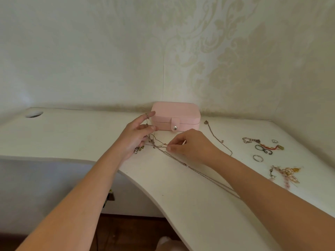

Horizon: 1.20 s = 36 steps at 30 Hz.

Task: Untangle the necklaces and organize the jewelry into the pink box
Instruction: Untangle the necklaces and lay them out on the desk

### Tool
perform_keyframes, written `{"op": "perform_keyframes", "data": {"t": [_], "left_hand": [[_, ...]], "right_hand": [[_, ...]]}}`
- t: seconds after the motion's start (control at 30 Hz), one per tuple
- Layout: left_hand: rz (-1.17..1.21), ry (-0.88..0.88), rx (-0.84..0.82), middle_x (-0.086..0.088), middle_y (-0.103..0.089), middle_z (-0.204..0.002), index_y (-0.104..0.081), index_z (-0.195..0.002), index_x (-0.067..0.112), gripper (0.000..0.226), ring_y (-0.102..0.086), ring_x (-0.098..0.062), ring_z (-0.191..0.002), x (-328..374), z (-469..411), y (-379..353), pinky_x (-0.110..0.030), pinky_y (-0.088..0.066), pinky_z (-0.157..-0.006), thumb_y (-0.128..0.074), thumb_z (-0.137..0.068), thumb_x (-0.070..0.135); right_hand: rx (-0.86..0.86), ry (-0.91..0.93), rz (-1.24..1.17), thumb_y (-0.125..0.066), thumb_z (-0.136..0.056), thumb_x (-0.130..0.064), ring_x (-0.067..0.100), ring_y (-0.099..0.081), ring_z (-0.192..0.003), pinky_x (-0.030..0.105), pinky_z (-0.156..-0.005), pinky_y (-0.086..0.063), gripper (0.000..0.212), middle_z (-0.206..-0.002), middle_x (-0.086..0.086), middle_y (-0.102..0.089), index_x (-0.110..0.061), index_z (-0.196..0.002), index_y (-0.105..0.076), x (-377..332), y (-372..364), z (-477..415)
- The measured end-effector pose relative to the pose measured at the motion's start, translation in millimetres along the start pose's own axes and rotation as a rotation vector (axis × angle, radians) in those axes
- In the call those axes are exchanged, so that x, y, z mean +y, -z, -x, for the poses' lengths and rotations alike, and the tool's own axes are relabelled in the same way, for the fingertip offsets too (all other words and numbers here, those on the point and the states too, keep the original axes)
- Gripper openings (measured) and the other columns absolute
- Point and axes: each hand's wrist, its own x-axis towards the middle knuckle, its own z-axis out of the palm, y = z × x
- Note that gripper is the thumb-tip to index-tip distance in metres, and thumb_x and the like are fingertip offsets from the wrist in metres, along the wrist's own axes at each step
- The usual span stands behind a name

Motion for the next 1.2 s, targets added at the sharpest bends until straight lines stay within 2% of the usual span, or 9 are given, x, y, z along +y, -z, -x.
{"op": "perform_keyframes", "data": {"t": [0.13,0.37,0.57,0.7,0.8,0.87,1.0,1.1,1.2], "left_hand": [[-0.002,-0.007,-0.013,-0.003,-0.067,-0.090,-0.054,-0.129,0.032,0.044,-0.027,-0.006,-0.043,0,0,1,-0.018,-0.022,-0.042,-0.058,-0.092,0.009],[0.024,-0.015,0.005,-0.006,-0.062,-0.089,-0.055,-0.127,0.031,0.044,-0.025,-0.007,-0.043,-3,-3,3,-0.018,-0.023,-0.040,-0.059,-0.090,0.008],[0.018,-0.015,0.105,-0.005,-0.063,-0.083,-0.060,-0.122,0.026,0.035,-0.026,-0.008,-0.041,-5,-4,2,-0.019,-0.023,-0.040,-0.060,-0.090,0.012],[-0.115,-0.049,0.213,-0.002,-0.068,-0.076,-0.061,-0.120,0.023,0.034,-0.037,-0.005,-0.039,-10,-9,0,-0.021,-0.029,-0.045,-0.060,-0.089,0.009],[-0.200,-0.077,0.244,-0.016,-0.068,-0.084,-0.058,-0.119,0.027,0.037,-0.043,-0.004,-0.043,-13,-12,0,-0.024,-0.030,-0.049,-0.062,-0.086,0.011],[-0.246,-0.084,0.253,-0.017,-0.069,-0.088,-0.055,-0.122,0.032,0.042,-0.046,-0.010,-0.052,-14,-12,0,-0.022,-0.032,-0.046,-0.063,-0.086,0.012],[-0.282,-0.089,0.270,-0.012,-0.070,-0.090,-0.052,-0.128,0.031,0.044,-0.044,-0.011,-0.050,-13,-11,0,-0.019,-0.033,-0.044,-0.062,-0.088,0.015],[-0.276,-0.100,0.291,-0.015,-0.069,-0.092,-0.051,-0.129,0.030,0.044,-0.043,-0.010,-0.048,-12,-10,1,-0.017,-0.035,-0.042,-0.064,-0.088,0.020],[-0.299,-0.115,0.287,-0.014,-0.068,-0.091,-0.053,-0.127,0.031,0.042,-0.047,-0.009,-0.052,-12,-9,1,-0.019,-0.038,-0.049,-0.065,-0.087,0.024]], "right_hand": [[0.048,0.036,0.014,-0.074,-0.078,-0.028,0.001,-0.049,-0.059,0.009,-0.051,-0.035,0.015,-0.073,-0.007,-0.063,-0.016,-0.087,-0.075,-8,-23,-12],[0.189,0.103,0.047,-0.063,-0.087,-0.019,0.002,-0.046,-0.061,0.012,-0.058,-0.034,0.010,-0.068,-0.014,-0.052,-0.013,-0.085,-0.070,-1,-41,-6],[0.262,0.019,-0.297,-0.061,-0.090,-0.016,-0.006,-0.050,-0.058,0.006,-0.057,-0.037,0.011,-0.069,-0.012,-0.060,-0.015,-0.080,-0.065,4,-37,-6],[0.254,0.003,-0.503,-0.051,-0.095,-0.012,-0.005,-0.055,-0.059,0.006,-0.060,-0.042,0.015,-0.075,-0.005,-0.063,-0.012,-0.082,-0.058,2,-35,-7],[0.197,-0.048,-0.754,-0.041,-0.101,-0.014,0.005,-0.061,-0.053,0.016,-0.049,-0.045,0.015,-0.079,0.002,-0.061,-0.005,-0.093,-0.051,-4,-33,-5],[0.184,-0.059,-0.817,-0.038,-0.102,-0.015,0.007,-0.052,-0.042,0.018,-0.042,-0.041,0.016,-0.078,0.004,-0.055,-0.004,-0.096,-0.048,-7,-31,-2],[0.186,-0.084,-0.766,-0.039,-0.102,-0.020,0.003,-0.033,-0.036,0.013,-0.038,-0.030,0.019,-0.074,0.002,-0.053,-0.005,-0.096,-0.048,-10,-30,1],[0.235,-0.088,-0.570,-0.041,-0.101,-0.025,0.000,-0.040,-0.043,0.012,-0.047,-0.034,0.021,-0.077,-0.005,-0.059,-0.010,-0.089,-0.049,-5,-32,-1],[0.282,-0.080,-0.376,-0.040,-0.100,-0.028,0.004,-0.050,-0.067,0.014,-0.058,-0.038,0.022,-0.089,-0.005,-0.062,-0.011,-0.093,-0.052,0,-29,2]]}}
